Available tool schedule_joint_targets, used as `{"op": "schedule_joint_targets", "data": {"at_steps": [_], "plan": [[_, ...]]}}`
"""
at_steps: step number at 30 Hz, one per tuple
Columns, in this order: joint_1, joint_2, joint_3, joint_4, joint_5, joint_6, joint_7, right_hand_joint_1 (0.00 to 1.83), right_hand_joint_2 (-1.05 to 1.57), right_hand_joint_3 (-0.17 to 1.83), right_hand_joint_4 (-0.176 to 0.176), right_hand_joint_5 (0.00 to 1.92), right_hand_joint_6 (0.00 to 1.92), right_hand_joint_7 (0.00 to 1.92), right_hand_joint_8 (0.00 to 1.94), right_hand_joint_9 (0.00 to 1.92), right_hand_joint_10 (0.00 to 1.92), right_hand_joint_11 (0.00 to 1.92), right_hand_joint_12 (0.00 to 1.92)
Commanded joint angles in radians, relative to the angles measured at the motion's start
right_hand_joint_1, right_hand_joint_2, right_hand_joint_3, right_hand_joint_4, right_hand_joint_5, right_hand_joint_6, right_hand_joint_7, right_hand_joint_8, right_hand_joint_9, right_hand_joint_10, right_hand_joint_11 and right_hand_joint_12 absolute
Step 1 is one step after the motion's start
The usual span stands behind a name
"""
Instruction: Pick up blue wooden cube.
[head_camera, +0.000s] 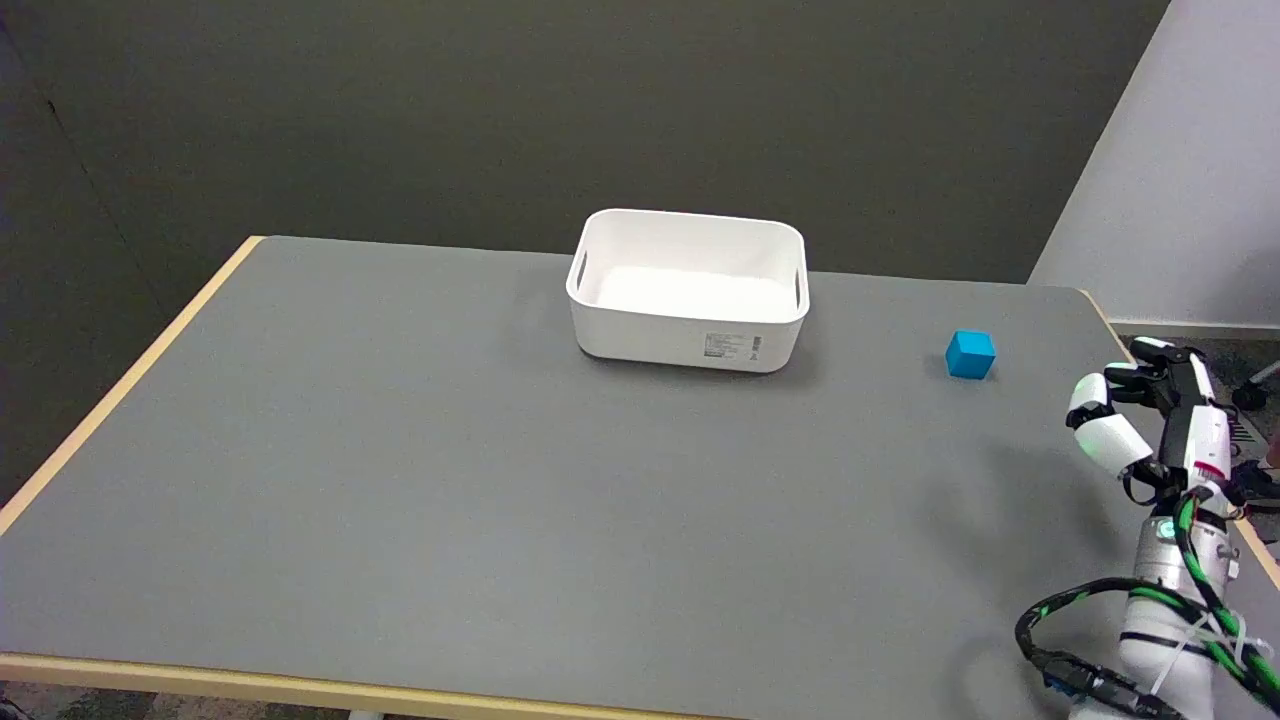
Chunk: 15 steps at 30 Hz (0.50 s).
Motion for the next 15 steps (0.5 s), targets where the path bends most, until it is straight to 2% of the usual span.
{"op": "schedule_joint_targets", "data": {"at_steps": [1,7,10,13,15], "plan": [[0.122,0.068,0.049,0.255,-0.096,-0.169,0.152,0.67,0.81,0.88,-0.041,0.25,0.79,0.58,0.79,0.53,1.21,0.16,1.38],[0.094,0.063,0.059,0.196,-0.114,-0.138,0.181,0.66,0.80,0.88,-0.044,0.25,0.77,0.56,0.78,0.50,1.19,0.15,1.37],[0.050,0.043,0.074,0.104,-0.105,-0.124,0.159,0.62,0.77,0.88,-0.065,0.25,0.63,0.50,0.76,0.45,1.16,0.04,1.26],[-0.010,0.002,0.094,-0.022,-0.107,-0.100,0.035,0.57,0.71,0.85,-0.098,0.23,0.49,0.42,0.72,0.36,1.11,0.00,1.00],[-0.062,-0.030,0.122,-0.110,-0.116,-0.073,-0.074,0.56,0.70,0.85,-0.102,0.22,0.47,0.41,0.71,0.35,1.10,0.00,0.97]]}}
